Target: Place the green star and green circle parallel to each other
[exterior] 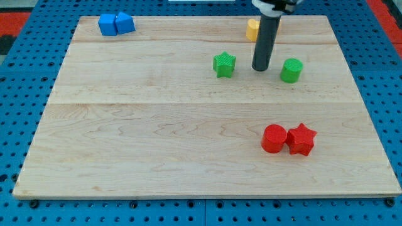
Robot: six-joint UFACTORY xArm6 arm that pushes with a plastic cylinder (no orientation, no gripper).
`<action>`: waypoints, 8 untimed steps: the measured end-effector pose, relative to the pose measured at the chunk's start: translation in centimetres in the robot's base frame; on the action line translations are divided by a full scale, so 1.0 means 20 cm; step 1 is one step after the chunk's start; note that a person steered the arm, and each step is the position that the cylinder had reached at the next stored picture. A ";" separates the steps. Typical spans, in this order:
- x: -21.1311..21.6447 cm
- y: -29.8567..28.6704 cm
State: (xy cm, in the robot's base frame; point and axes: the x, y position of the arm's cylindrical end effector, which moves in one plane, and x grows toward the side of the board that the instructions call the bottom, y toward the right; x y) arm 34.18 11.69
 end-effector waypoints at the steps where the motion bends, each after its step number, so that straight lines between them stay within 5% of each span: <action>1: 0.05 0.26; 2: 0.16 0.20; 4: 0.36 -0.64; 5: 0.30 -0.81; 6: 0.00 -0.83; 7: -0.08 -0.69; 8: 0.23 -0.45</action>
State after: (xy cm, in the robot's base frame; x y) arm 38.74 2.75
